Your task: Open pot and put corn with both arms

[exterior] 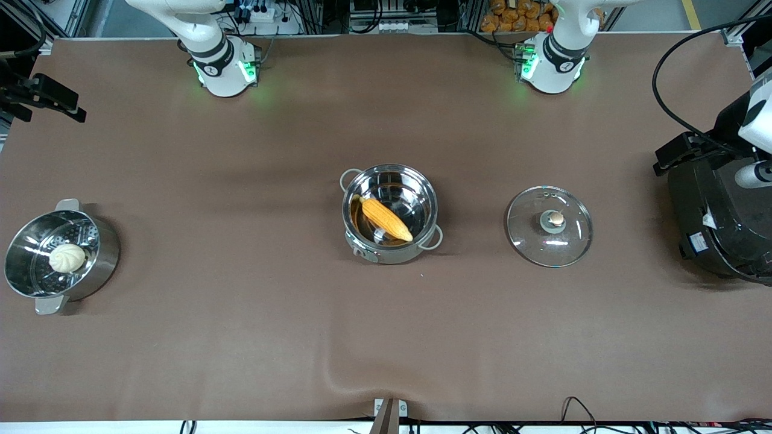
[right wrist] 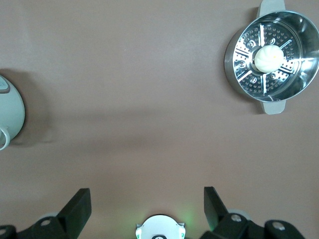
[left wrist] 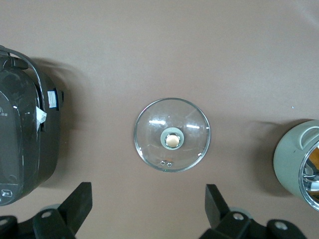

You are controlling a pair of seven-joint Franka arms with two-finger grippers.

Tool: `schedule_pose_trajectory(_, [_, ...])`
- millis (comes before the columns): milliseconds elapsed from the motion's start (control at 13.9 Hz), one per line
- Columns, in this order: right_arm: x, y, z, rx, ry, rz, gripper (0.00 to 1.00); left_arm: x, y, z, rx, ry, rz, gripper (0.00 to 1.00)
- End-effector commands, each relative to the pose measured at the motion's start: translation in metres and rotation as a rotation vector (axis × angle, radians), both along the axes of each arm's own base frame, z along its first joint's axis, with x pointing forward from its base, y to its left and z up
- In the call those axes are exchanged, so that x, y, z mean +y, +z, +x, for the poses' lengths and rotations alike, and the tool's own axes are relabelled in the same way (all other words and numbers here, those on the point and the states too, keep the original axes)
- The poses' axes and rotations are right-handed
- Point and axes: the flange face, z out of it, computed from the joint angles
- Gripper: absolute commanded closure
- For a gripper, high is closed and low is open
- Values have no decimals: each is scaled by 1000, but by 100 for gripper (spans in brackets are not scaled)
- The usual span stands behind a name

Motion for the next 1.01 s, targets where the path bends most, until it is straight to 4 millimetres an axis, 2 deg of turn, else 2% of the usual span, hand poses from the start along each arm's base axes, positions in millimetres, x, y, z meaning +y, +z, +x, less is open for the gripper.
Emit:
schedule_pose_trajectory(0, [-5,-6,5,3,-22,-7,0,2,9,-4,-7,-13,-16,0])
schedule_pose_trajectory(215, [-4,-12,23,0,-16,-8,0,2,9,-4,-7,-15,-21,0])
schedule_pose_trajectory(646, [9,-8,25,-6,8,-8,0,2,10,-5,-8,-15,-21,0])
schedule_pose_trajectory(933, [9,-8,27,-5,8,-8,0,2,10,-5,-8,-15,-21,0])
